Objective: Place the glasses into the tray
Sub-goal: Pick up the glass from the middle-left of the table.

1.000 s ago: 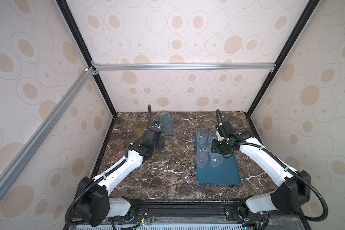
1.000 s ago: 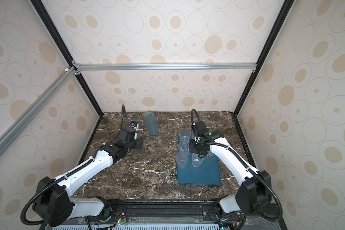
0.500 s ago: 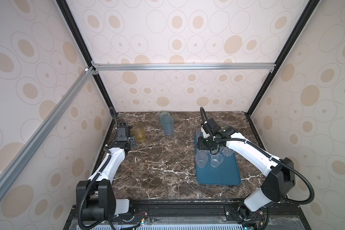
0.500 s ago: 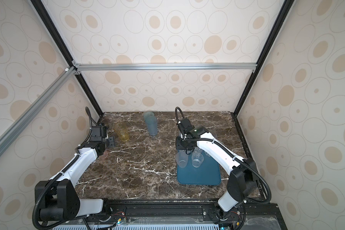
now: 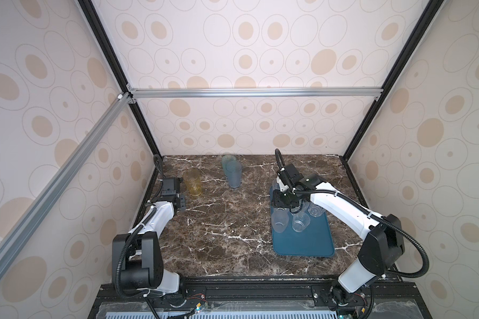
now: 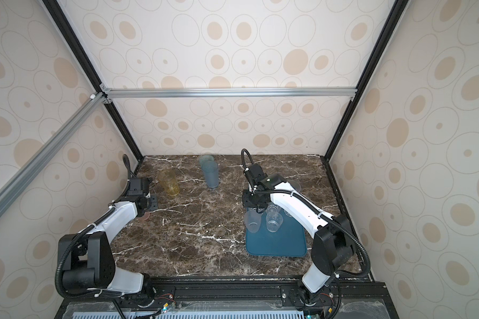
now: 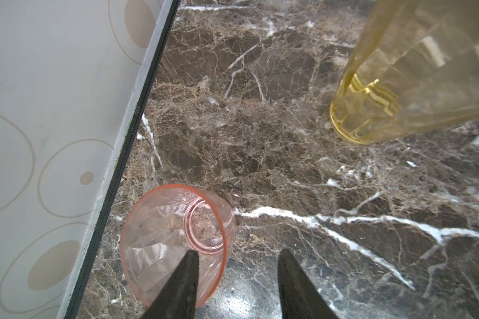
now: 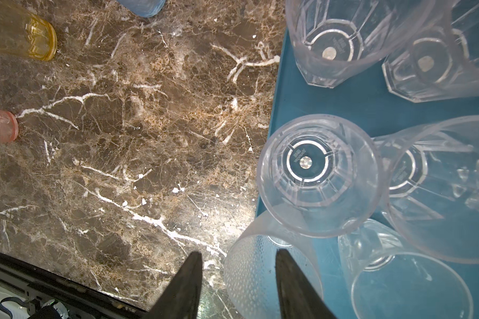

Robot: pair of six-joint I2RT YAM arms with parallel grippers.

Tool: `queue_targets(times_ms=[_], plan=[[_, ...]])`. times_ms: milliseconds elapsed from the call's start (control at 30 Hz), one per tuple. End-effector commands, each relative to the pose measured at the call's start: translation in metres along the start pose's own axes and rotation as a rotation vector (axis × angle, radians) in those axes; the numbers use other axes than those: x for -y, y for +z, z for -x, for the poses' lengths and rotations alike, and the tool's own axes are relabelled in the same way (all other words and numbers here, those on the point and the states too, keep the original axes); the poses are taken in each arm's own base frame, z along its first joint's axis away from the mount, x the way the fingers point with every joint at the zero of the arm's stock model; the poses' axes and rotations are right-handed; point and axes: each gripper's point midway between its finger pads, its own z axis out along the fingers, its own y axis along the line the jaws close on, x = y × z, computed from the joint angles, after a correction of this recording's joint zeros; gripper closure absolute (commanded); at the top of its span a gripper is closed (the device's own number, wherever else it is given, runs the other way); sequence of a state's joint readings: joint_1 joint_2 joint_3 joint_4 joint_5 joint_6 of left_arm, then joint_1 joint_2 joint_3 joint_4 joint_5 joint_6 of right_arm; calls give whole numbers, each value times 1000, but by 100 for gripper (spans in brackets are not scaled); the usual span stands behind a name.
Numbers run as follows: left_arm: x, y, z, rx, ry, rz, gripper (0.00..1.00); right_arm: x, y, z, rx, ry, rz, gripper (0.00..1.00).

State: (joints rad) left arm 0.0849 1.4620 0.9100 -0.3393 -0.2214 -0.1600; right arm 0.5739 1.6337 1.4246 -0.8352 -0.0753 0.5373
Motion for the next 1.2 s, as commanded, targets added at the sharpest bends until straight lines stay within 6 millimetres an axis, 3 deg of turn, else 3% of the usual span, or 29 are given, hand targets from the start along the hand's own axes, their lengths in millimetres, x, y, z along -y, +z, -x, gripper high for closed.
queue_targets(times_ms=[0,467,633,767,900,1067,1167], plan=[[-9,4,-3,-25,23,40,58,-4,0,4,8,3,9,54],[-15,22,-22,-92,47,77,89,-5,2,2,4,9,19,54],[-9,11,-12,-72,20,25,99,-5,1,2,6,10,21,54],[4,-13,0,-43,-10,-57,100,-5,-2,4,13,13,21,53],[35,-52,2,-23,0,-173,100,-7,-5,6,22,16,26,54],[81,-94,-20,-46,35,-323,100,-10,-6,8,24,25,33,54],[131,-121,-30,-46,65,-466,100,-15,-6,9,22,21,38,54]])
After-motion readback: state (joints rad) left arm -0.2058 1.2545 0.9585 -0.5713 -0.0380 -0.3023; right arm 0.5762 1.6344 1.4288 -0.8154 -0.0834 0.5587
